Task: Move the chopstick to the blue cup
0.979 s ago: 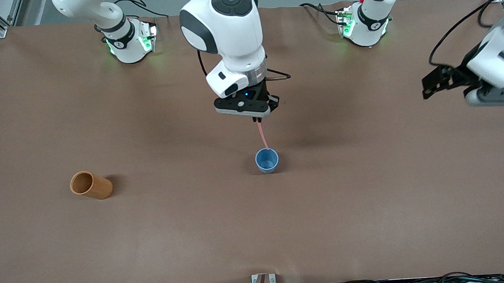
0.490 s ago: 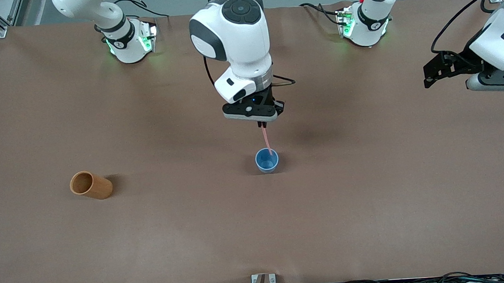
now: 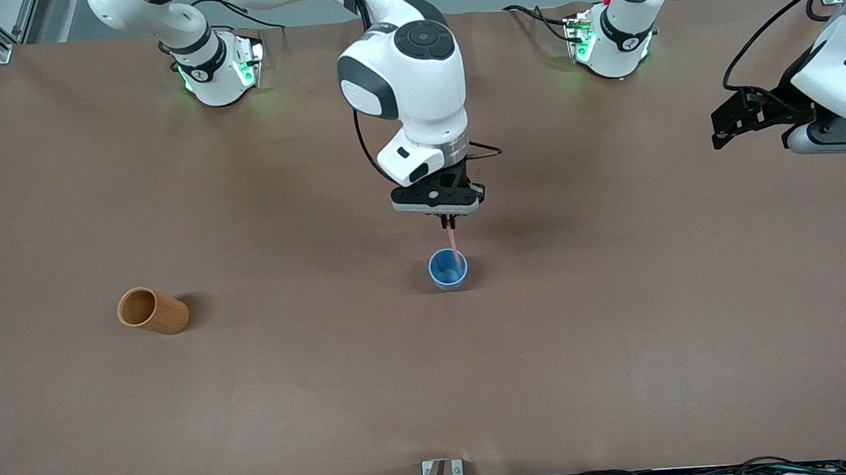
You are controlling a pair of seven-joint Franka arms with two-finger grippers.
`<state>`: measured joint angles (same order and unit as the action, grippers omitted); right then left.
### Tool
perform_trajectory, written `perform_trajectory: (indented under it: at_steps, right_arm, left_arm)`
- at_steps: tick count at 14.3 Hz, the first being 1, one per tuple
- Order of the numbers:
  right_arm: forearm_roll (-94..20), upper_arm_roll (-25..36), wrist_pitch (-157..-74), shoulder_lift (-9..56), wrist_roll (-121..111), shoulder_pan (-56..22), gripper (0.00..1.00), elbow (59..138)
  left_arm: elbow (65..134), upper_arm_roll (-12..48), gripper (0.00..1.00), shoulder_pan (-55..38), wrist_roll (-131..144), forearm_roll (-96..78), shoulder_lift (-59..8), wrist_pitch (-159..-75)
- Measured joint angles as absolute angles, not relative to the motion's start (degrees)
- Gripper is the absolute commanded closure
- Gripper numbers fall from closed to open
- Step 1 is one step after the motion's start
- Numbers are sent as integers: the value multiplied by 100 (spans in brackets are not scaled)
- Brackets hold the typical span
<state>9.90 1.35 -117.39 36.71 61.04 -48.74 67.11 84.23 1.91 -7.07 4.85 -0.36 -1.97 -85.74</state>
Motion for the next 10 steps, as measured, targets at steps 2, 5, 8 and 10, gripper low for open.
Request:
perform_trajectory:
  at_steps: [2, 5, 8, 10]
  right_arm:
    - [1021, 174, -11750, 3650, 6079, -4817, 6, 6701]
    - [1023, 210, -11756, 3557, 6012, -4645, 0, 6645]
    - [1023, 229, -11306, 3159, 5971, -4311, 0, 6606]
    - [1023, 236, -10564, 2790, 5771, -4019, 0, 6586]
  left_arm:
    - [8422, 191, 0, -706, 486, -37, -197, -8575]
    - [8393, 178, 0, -686, 486, -103, -197, -8594]
    - [8373, 169, 0, -677, 486, -106, -197, -8605]
    - [8362, 167, 0, -675, 486, -107, -197, -8607]
